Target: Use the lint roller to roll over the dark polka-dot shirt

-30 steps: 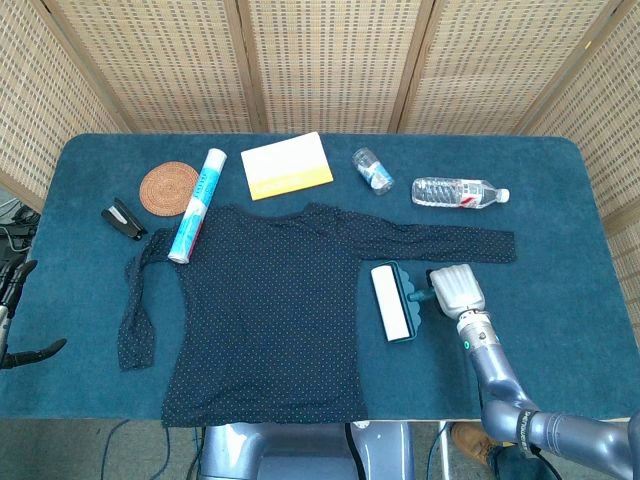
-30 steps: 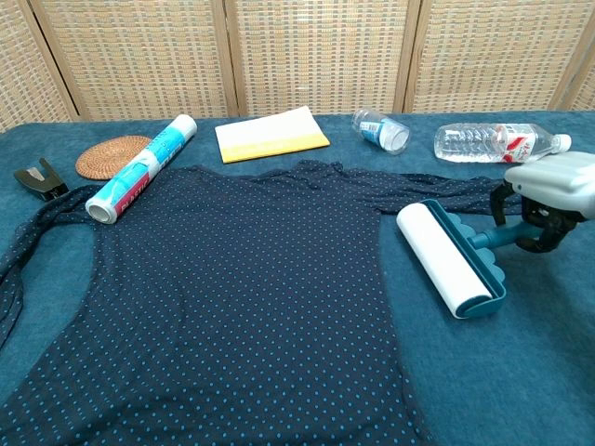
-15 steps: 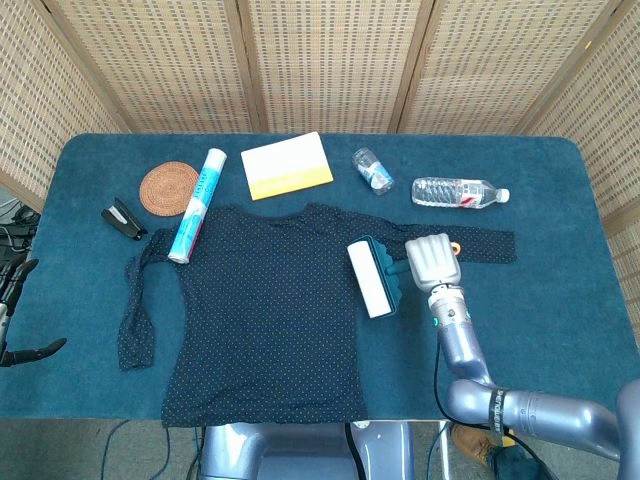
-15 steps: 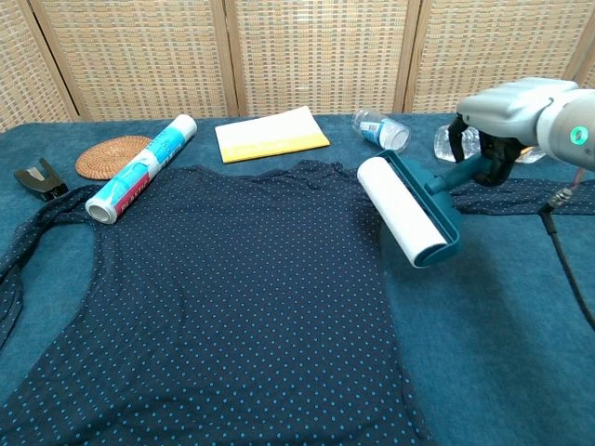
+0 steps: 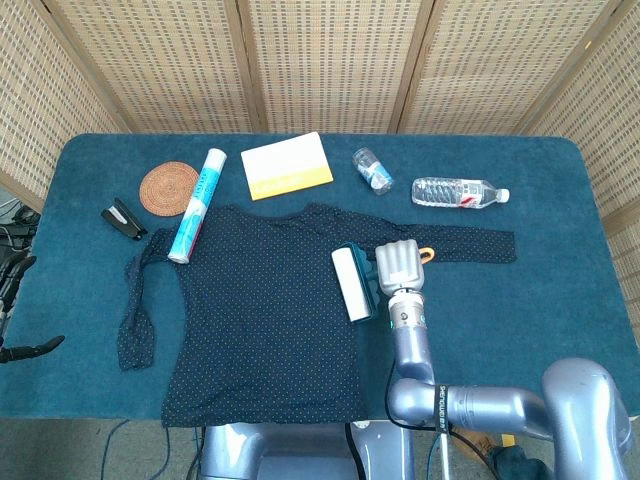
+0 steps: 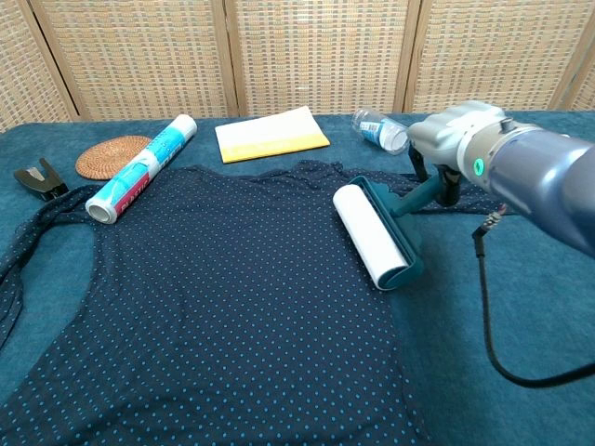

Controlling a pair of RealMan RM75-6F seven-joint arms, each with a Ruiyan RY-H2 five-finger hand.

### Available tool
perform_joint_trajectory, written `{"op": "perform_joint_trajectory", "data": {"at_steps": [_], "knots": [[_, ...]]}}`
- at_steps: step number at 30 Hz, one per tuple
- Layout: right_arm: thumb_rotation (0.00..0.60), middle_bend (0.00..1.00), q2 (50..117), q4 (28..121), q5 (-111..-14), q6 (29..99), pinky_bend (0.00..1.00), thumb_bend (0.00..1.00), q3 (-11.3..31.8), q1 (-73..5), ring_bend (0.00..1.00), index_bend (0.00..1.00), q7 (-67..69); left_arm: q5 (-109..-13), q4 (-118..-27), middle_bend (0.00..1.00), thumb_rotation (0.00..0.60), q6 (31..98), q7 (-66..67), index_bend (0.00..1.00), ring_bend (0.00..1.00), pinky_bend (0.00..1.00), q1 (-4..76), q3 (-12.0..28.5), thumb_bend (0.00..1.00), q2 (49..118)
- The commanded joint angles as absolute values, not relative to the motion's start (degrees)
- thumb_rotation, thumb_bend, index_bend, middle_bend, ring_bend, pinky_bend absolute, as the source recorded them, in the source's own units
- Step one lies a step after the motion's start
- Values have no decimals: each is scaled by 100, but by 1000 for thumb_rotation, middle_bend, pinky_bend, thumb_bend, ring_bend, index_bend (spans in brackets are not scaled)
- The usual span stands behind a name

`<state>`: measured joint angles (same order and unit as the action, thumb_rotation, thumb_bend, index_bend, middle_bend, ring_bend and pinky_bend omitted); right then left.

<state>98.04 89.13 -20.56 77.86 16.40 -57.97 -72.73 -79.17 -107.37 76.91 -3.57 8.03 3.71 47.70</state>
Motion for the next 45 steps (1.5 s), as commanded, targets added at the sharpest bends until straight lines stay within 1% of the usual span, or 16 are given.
{"op": "perform_joint_trajectory", "data": {"at_steps": [1, 13, 23, 29, 33, 40, 45], "knots": [[600, 1000, 9950, 8853, -2009, 7905, 1000, 802, 1608, -5883, 1000, 714, -7404, -7923, -10731, 0, 600, 7682, -380, 0, 0, 0, 808, 368, 0, 4758], [600, 1000, 10498, 8955, -1999, 8344, 1000, 803, 1642, -6163, 1000, 717, -7853, -7964, -10748, 0, 600, 7688, -382, 0, 0, 0, 813, 347, 0, 4753], [600, 1000, 11159, 8856, -2169, 8443, 1000, 803, 1652, -6488, 1000, 717, -8152, -7939, -10733, 0, 600, 7659, -429, 0, 0, 0, 829, 349, 0, 4739], [600, 1000, 11345, 8714, -2203, 8499, 1000, 803, 1695, -6545, 1000, 717, -8258, -7938, -10716, 0, 600, 7660, -443, 0, 0, 0, 828, 345, 0, 4738], [600, 1000, 11190, 8687, -2241, 8548, 1000, 802, 1582, -6419, 1000, 717, -8306, -7942, -10713, 0, 600, 7664, -431, 0, 0, 0, 828, 339, 0, 4743], [600, 1000, 10299, 8844, -2527, 8406, 1000, 801, 937, -5871, 1000, 718, -8161, -7957, -10770, 0, 600, 7685, -300, 0, 0, 0, 827, 321, 0, 4775], [600, 1000, 9962, 8840, -2694, 8282, 1000, 800, 708, -5668, 1000, 721, -8058, -7936, -10810, 0, 600, 7682, -199, 0, 0, 0, 837, 320, 0, 4799]]}}
